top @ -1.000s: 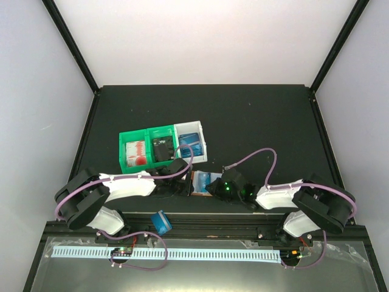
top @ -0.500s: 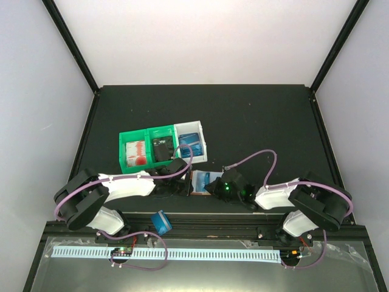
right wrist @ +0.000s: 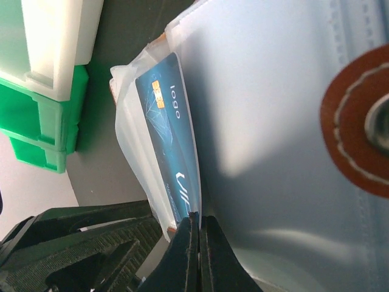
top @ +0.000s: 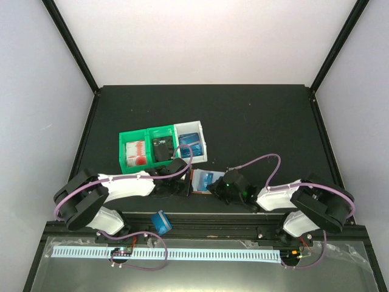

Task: Put the credit cards into the card holder
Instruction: Move the storage box to the center of the board.

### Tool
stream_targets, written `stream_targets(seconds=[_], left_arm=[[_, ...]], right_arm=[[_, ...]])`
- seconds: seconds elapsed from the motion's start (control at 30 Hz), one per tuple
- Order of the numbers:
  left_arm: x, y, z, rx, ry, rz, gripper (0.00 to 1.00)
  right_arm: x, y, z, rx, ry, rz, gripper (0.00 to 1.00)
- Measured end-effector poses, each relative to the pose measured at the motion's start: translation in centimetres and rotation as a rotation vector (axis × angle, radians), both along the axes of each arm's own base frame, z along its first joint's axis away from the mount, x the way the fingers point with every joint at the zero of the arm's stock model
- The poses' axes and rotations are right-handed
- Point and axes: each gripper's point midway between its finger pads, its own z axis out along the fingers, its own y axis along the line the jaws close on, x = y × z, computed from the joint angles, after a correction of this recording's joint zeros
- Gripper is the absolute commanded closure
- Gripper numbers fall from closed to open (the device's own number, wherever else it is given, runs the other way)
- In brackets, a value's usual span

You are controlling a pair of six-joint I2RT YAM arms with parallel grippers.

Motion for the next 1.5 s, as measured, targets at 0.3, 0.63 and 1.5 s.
stream_targets(seconds=[0.3, 0.63, 1.5], left_arm=[[0.0, 0.0, 0.0, 0.001, -0.001, -0.001, 0.76], [-0.3, 1.0, 0.1, 0.037, -0.004, -0.004, 0.74], [5.1, 1.5, 1.2, 0.149, -0.140, 0.062, 0.57]], right_arm=[[0.6, 1.0, -0.1, 0.009, -0.012, 0.009, 0.99], [1.2, 1.6, 0.2, 0.021, -0.049, 0.027, 0.99], [0.8, -0.1, 0.6, -0.023, -0.128, 0.091, 0.99]])
